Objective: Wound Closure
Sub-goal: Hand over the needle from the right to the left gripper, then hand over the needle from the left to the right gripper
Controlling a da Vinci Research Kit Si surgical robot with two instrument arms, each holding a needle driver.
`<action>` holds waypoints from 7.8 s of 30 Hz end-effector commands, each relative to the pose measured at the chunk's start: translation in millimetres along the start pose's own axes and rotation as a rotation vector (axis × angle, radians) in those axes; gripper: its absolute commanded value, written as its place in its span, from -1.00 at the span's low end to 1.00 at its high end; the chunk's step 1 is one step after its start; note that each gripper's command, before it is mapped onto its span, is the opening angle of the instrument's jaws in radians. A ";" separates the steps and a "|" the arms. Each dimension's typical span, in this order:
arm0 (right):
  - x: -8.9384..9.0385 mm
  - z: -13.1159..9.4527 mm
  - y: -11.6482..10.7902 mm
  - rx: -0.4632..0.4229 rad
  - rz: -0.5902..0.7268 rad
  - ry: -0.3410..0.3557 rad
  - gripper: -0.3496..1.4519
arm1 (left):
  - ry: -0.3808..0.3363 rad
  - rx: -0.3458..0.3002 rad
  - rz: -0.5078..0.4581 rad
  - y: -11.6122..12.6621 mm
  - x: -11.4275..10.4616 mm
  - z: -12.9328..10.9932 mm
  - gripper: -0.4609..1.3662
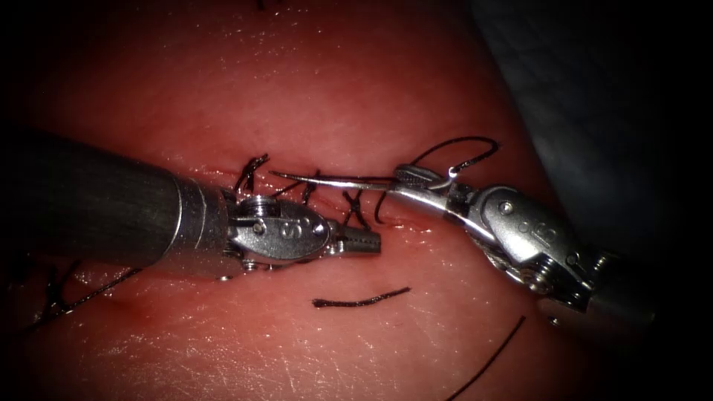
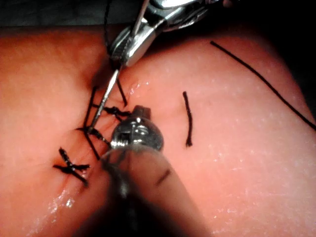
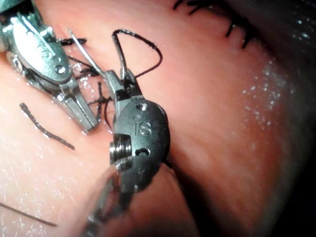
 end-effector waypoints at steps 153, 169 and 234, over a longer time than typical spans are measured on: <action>7.9 -6.3 -4.5 -0.693 0.284 -0.079 0.13 | 0.182 -0.350 -0.851 3.5 5.7 0.7 -0.88; 8.0 -4.2 -4.5 -0.728 0.261 -0.080 -0.58 | 0.183 -0.339 -0.850 4.1 5.6 1.1 -0.88; 2.5 -2.3 -8.9 0.174 0.938 -0.578 -1.00 | 0.268 -0.373 -0.351 3.0 1.2 -8.9 -0.23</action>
